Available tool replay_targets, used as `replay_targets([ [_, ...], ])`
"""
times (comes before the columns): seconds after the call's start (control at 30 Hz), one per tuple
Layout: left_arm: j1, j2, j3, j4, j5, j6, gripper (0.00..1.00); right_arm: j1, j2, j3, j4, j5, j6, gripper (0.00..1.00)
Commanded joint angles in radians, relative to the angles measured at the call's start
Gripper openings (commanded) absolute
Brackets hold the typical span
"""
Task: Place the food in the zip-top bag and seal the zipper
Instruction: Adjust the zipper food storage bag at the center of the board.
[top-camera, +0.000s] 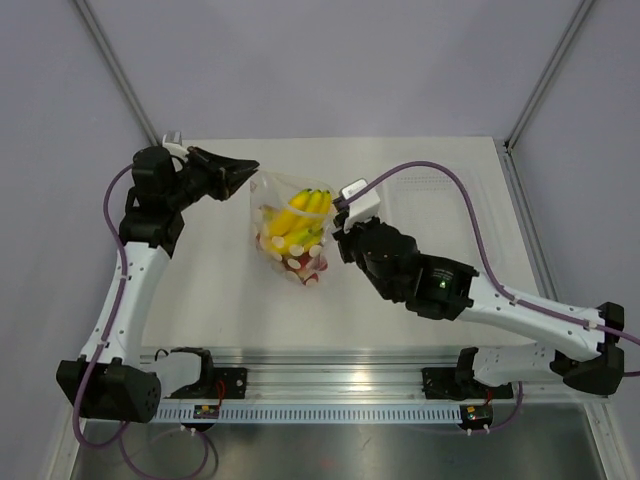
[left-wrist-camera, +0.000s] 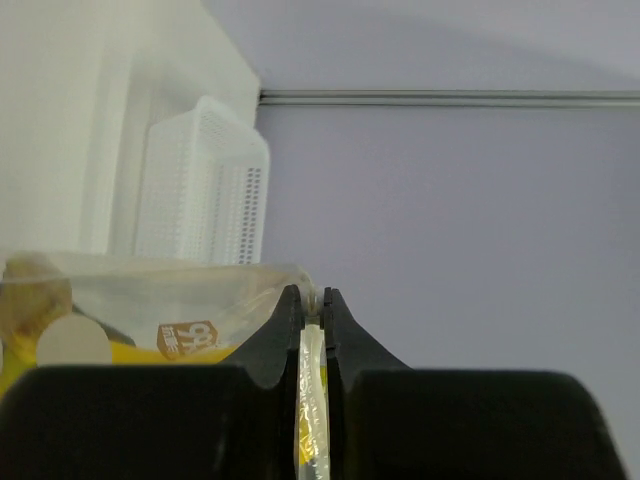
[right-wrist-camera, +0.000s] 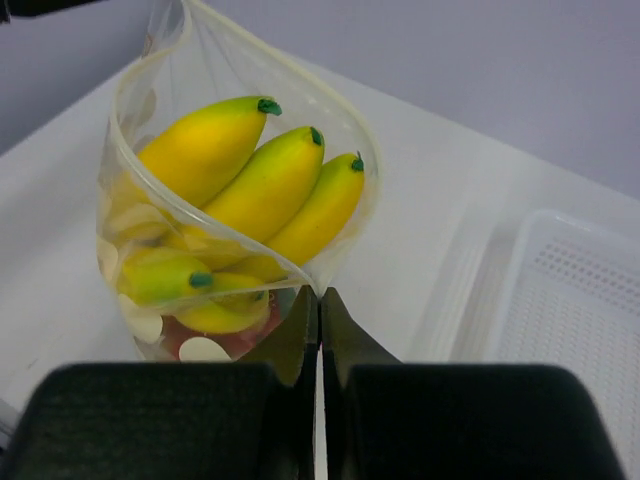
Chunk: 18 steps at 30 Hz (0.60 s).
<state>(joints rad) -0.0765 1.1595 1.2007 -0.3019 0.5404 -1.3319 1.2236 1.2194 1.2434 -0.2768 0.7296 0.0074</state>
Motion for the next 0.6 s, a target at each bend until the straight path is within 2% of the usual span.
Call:
replay_targets([
  [0.0,0.001,-0.011,-0.032,0.099,0.041,-0.039,0.0,-0.055,0.011,-0.082,0.022,-0.105,-0.023,0.0],
  [0.07,0.001,-0.008,-0.122,0.13,0.041,-0.041,0.0,-0.087,0.061,-0.125,0.024,-0.134,0.028,0.0],
  [0.17,0.001,0.014,-0.153,0.174,0.076,-0.05,0.0,-0.119,0.054,-0.118,0.053,-0.159,0.013,0.0],
  [0.23,0.001,0.026,-0.109,0.175,0.115,-0.043,0.0,-0.122,0.023,-0.029,0.053,-0.157,-0.059,0.0],
  [0.3,0.001,0.017,-0.005,0.107,0.109,0.002,0.0,-0.121,-0.004,0.06,0.044,-0.154,-0.096,0.0],
  [0.37,0.003,0.005,0.033,0.061,0.095,0.023,0.0,-0.122,-0.018,0.079,0.045,-0.15,-0.136,0.0],
  [0.47,0.003,-0.017,-0.028,0.082,0.092,0.03,0.0,-0.159,-0.024,0.007,0.048,-0.148,-0.133,0.0],
  [0.57,0.0,-0.015,-0.156,0.136,0.108,0.028,0.0,-0.19,-0.021,-0.158,0.088,-0.182,-0.086,0.0],
])
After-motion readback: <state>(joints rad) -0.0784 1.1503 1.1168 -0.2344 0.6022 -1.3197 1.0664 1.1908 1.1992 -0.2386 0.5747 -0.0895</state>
